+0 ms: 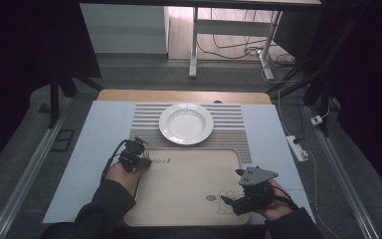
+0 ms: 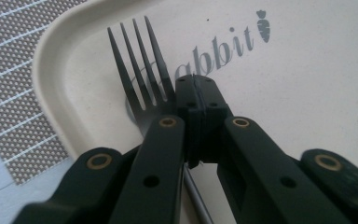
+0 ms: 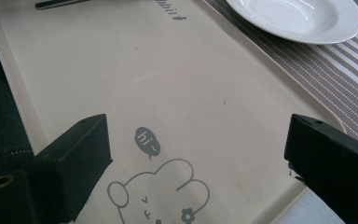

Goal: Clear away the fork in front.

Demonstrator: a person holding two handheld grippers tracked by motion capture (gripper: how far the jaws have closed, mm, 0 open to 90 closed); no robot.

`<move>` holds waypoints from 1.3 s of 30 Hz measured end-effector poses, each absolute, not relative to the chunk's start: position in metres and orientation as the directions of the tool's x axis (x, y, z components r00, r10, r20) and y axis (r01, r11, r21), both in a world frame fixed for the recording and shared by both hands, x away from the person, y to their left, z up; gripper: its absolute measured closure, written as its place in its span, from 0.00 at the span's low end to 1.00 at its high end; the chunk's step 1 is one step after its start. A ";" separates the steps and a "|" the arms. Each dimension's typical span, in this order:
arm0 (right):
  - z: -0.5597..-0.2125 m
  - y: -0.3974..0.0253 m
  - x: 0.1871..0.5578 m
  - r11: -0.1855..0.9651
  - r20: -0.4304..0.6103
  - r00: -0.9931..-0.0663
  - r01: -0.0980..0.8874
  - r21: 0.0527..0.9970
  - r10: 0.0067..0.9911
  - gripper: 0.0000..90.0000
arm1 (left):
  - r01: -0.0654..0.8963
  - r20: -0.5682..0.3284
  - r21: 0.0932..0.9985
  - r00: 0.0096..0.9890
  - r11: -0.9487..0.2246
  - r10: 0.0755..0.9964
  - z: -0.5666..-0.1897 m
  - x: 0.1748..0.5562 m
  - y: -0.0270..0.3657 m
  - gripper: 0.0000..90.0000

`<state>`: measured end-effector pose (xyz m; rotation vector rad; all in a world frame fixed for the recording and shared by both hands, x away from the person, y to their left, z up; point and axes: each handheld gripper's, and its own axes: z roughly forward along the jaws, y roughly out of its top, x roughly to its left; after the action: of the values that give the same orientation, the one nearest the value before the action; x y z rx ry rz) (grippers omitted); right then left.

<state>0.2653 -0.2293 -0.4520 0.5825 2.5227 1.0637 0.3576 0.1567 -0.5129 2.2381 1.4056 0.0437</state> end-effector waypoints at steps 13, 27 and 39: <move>-0.451 -0.262 0.253 0.516 -0.048 -0.739 0.422 0.745 0.672 0.01 | 0.665 -0.346 0.704 0.626 -0.248 0.699 -0.467 0.273 0.212 0.24; -0.453 -0.301 0.236 0.363 0.035 -0.591 0.540 0.759 0.806 0.00 | 0.596 -0.266 0.777 0.604 -0.204 0.752 -0.475 0.200 0.274 0.00; -0.454 -0.303 0.233 0.373 0.031 -0.583 0.560 0.740 0.812 0.00 | 0.655 -0.208 0.719 0.520 -0.231 0.828 -0.475 0.188 0.284 0.00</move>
<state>0.2332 -0.3033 -0.4535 1.2011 2.3003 1.0400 0.1883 0.2836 -0.4749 1.9692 1.2103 0.2773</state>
